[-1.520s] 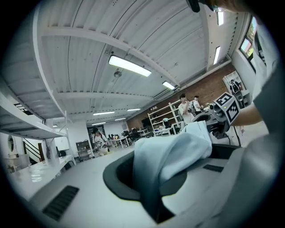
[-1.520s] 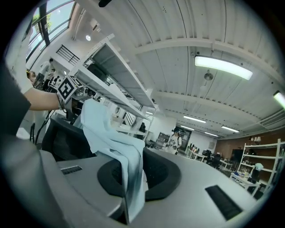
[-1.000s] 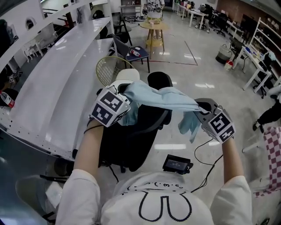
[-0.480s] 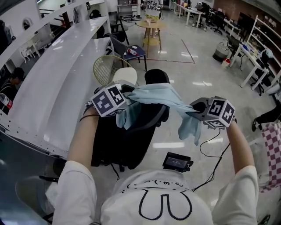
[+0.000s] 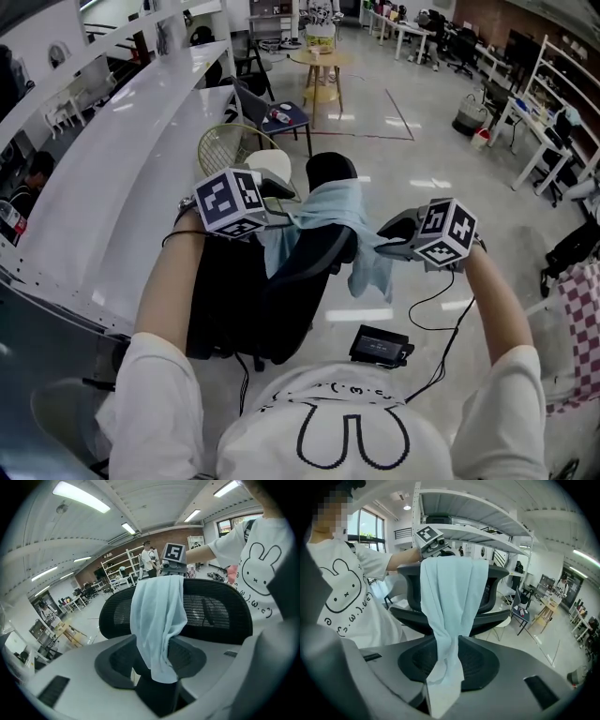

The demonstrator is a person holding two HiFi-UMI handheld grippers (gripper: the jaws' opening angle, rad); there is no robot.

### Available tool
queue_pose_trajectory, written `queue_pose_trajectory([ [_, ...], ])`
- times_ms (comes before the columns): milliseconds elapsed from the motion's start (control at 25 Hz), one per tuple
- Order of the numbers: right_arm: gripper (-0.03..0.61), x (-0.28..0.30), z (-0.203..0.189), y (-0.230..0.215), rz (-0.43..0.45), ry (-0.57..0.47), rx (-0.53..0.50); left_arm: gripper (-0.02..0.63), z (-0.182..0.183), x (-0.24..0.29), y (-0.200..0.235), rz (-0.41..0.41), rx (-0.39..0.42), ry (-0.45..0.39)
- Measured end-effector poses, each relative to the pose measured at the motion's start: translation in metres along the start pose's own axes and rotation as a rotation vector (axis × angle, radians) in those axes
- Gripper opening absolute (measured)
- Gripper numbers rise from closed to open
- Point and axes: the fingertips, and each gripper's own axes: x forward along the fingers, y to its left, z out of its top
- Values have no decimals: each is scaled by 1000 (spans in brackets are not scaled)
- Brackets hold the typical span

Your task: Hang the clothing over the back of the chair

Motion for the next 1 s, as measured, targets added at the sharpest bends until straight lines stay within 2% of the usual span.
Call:
queue_pose_trajectory([
  [160, 141, -3, 5, 5, 18, -36, 1, 240, 0, 0, 2, 11, 1, 27],
  [320, 254, -10, 10, 12, 36, -89, 23, 320, 3, -1, -5, -20, -31, 11],
  [440, 290, -20, 16, 15, 20, -135, 27, 360, 7, -6, -9, -27, -59, -8],
  [600, 296, -30, 21, 22, 15, -201, 24, 367, 8, -11, -11, 4, -72, -29],
  [760, 296, -38, 22, 30, -8, -233, -39, 367, -1, -21, -17, 43, -91, -56],
  [880, 296, -47, 24, 37, -14, -248, -87, 365, 1, -35, -16, 99, -131, -97],
  [1000, 287, -57, 33, 34, -64, -291, -112, 356, 21, -50, -18, 173, -146, -160],
])
